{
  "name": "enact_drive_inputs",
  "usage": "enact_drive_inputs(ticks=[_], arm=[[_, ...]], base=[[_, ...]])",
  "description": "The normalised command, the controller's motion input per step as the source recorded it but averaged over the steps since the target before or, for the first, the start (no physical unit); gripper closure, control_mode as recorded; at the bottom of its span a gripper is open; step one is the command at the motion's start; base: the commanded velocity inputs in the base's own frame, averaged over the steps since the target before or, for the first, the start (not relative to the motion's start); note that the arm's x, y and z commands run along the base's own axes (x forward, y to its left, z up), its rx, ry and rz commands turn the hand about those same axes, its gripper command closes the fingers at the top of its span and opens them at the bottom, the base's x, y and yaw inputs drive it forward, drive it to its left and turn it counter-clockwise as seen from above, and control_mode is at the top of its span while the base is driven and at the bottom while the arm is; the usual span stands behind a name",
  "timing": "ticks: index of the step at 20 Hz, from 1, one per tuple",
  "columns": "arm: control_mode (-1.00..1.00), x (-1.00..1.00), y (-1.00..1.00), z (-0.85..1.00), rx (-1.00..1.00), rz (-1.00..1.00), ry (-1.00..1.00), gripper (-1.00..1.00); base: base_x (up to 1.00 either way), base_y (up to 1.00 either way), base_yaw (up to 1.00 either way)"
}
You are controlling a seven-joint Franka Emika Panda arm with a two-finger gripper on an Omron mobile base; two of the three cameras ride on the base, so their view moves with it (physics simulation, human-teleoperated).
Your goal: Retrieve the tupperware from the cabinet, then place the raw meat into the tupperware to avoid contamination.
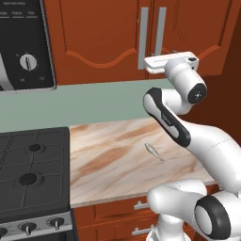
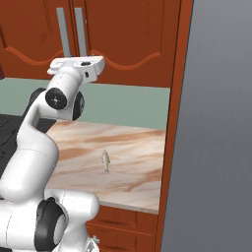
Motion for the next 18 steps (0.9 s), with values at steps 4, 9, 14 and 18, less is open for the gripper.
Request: enact_drive_inputs(ticks=[4,9,14,18], arm=[[-1.0,0.23,0.0,0.0,0.0,-0.01,0.0,-1.0],[-1.0,0.24,0.0,0.0,0.0,-0.01,0.0,-1.0],[-1.0,0.25,0.0,0.0,0.0,-0.01,0.0,-1.0],[-1.0,0.26,0.0,0.0,0.0,-0.01,0.0,-1.0]], base=[[0.0,0.0,0.0],[0.0,0.0,0.0],[0.0,0.0,0.0],[0.0,0.0,0.0]])
